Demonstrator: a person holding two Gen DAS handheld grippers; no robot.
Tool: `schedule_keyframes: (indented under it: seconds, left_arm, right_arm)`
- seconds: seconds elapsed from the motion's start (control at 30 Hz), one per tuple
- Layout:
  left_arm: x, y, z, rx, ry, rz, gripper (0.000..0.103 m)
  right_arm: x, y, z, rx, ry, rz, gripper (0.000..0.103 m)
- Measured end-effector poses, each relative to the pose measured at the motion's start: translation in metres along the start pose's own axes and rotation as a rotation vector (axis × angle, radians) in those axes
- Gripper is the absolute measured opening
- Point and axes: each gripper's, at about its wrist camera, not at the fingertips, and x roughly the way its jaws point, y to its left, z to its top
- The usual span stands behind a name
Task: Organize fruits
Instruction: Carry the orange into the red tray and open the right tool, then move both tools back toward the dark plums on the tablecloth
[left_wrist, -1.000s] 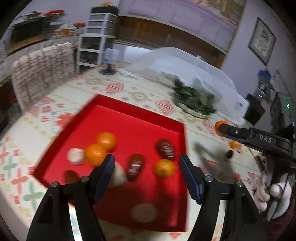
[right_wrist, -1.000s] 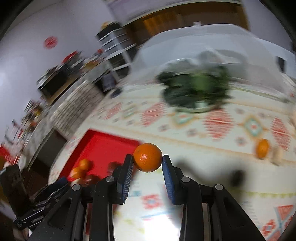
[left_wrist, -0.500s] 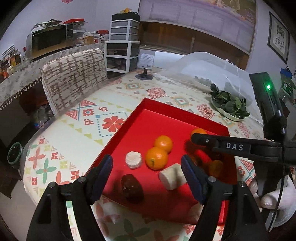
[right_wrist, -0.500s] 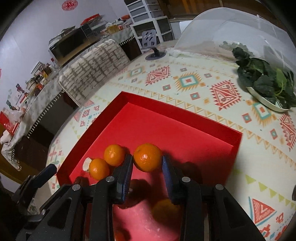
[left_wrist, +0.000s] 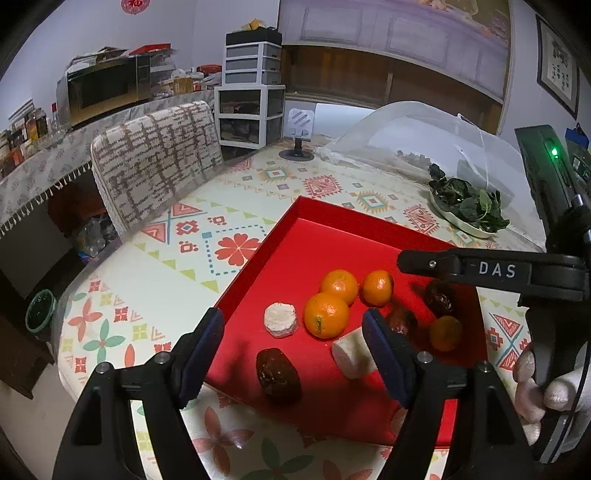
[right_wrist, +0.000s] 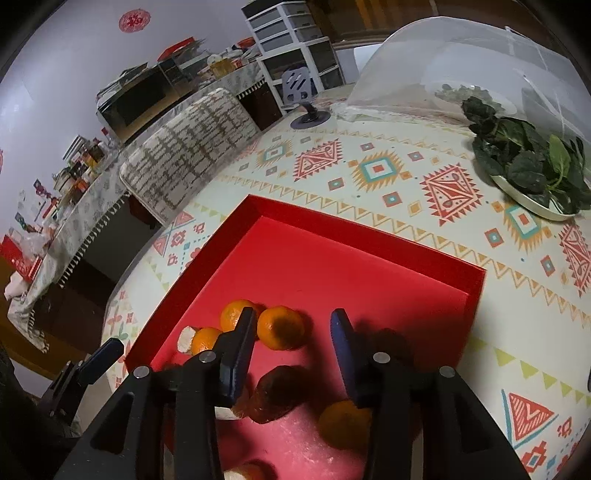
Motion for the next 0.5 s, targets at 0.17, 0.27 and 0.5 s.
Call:
schedule_keyframes:
  seconds: [0.17, 0.27, 0.5]
  left_arm:
    - [-0.007, -0.010, 0.001, 0.024, -0.015, 0.007, 0.077]
    - [-0.011, -0.018, 0.001, 0.037, -0.021, 0.002, 0.077]
    - [-0.023, -0.041, 0.002, 0.069, -0.037, -0.014, 0.077]
  right_arm:
    - [-0.015, -0.008, -0.005, 0.014, -0.024, -0.005, 0.047]
    - [-0.026, -0.015, -0.009, 0.021, -0.041, -0.012, 0.048]
    - [-0.076, -0.036, -0.037, 0.062, -0.190, -0.116, 0.050]
